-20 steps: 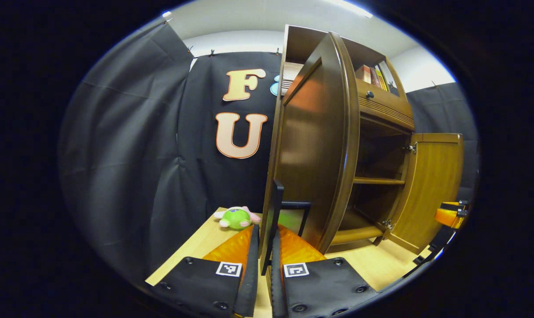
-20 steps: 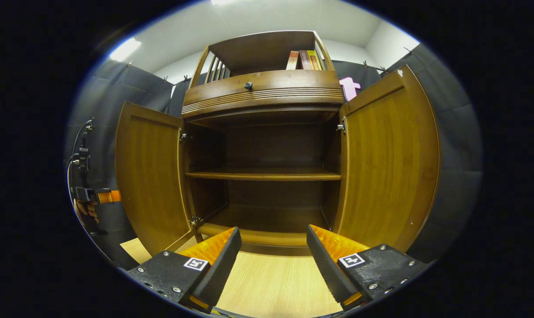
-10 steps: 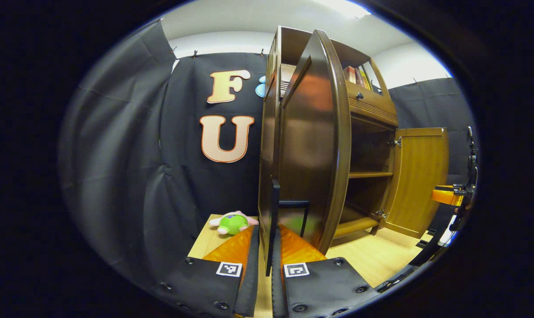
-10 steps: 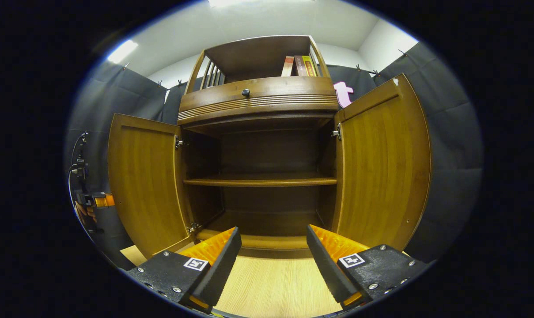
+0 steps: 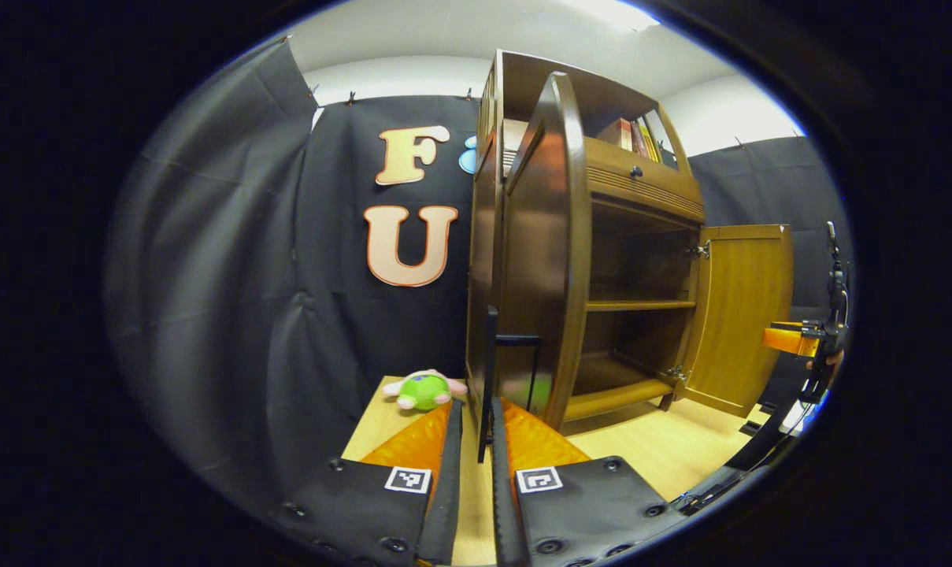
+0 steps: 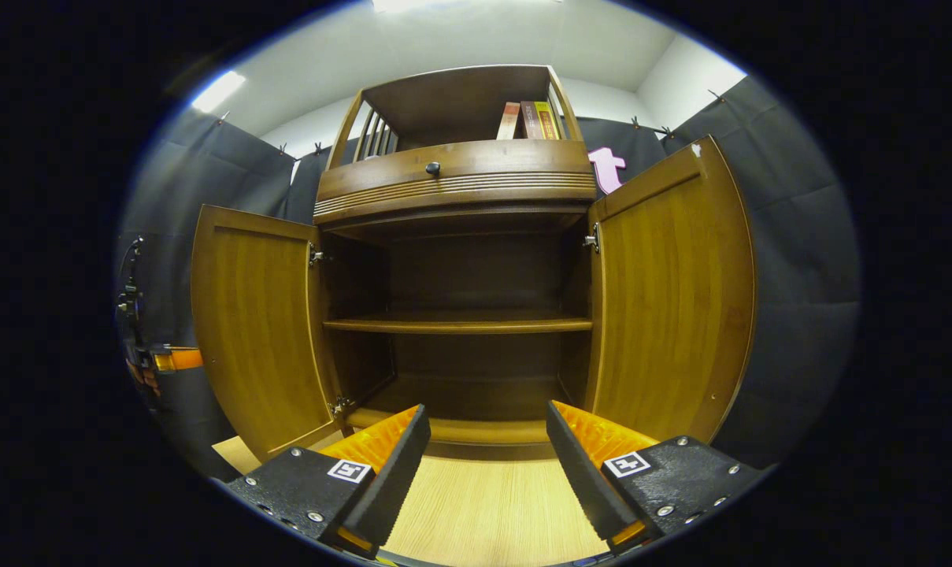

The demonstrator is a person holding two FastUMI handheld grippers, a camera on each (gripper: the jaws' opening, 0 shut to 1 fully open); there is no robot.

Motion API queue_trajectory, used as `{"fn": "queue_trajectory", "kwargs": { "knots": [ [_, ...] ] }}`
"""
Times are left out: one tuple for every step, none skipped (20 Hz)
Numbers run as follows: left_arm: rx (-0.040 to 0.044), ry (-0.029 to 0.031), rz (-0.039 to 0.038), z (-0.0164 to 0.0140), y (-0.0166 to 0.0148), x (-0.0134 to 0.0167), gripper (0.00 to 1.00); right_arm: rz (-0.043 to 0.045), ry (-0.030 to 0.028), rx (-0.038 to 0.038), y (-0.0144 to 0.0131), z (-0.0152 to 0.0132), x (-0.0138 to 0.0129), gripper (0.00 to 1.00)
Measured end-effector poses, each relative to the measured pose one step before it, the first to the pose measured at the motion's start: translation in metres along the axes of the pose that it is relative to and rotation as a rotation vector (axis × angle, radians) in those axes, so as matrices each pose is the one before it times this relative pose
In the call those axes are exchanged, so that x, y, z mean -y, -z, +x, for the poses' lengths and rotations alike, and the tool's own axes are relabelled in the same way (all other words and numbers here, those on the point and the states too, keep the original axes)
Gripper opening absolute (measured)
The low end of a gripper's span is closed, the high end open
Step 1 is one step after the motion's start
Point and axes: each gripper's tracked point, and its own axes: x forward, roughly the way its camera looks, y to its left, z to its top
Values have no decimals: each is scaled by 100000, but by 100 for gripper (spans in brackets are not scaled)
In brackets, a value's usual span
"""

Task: Open the right door of the double-door shoe cabinet with the right hand, and open the left door with the left hand.

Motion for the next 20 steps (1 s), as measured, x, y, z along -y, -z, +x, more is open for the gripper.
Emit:
{"fn": "queue_trajectory", "kwargs": {
  "knots": [
    [2184, -1750, -372, -808, -969, 395, 15, 380, -48, -213, 158, -8, 399, 100],
    [2032, -1377, -1319, -866, -1049, 597, 15, 399, -365, -486, 137, 59, 297, 100],
    [2346, -1477, -370, -760, -1252, 679, 14, 214, -429, -381, 100, -69, 319, 100],
    [2895, -1800, -203, -506, -1374, 813, 21, -34, -292, -86, -118, -122, 338, 100],
    [2788, -2475, -207, -47, -1181, 720, 25, -40, -189, 83, -34, 112, 323, 100],
    [1806, -1967, -466, 14, -1124, 1028, 21, 107, -390, -24, -62, 86, 261, 100],
    [1202, -2323, -496, 117, -697, 1066, 22, 226, -606, 17, -158, -122, 297, 100],
    [1648, -635, -733, 315, -680, 1278, 21, 145, -374, 238, -145, -58, 285, 100],
    [1057, 514, -1460, 267, -845, 1873, 21, 18, -122, 408, -233, -128, 345, 100],
    [1010, 922, -1081, 355, -466, 1844, 21, 27, 65, 487, -275, -95, 374, 100],
    [204, 107, 92, 474, 80, 1444, 21, 284, 257, 418, -211, -181, 447, 100],
    [-521, -925, 528, 645, 142, 1174, 22, 561, -1, 270, -163, -164, 312, 100],
    [-1016, -265, -336, 512, 415, 1333, 15, 605, -119, 190, -58, -153, 188, 92],
    [-1404, 645, -1383, 592, 704, 1570, 15, 466, 1, 80, -86, -186, 233, 92],
    [-1209, 62, -531, 420, 642, 1487, 15, 183, -37, 85, 4, -115, 160, 92],
    [-1083, -1212, 1068, 636, 836, 860, 15, -80, 149, 1, 61, -140, 216, 92],
    [-1179, -1634, 3003, 395, 915, 640, 27, -81, 131, -10, 19, -171, 157, 92],
    [-478, -2240, 3237, 328, 666, 516, 33, -15, -92, 121, 67, -102, 99, 92],
    [-322, -613, 2040, 311, 701, 711, 39, -32, -9, 93, -8, -182, 127, 92],
    [-145, 248, 85, 235, 549, 658, 45, -53, 54, 120, 25, -117, 73, 92]
  ]
}}
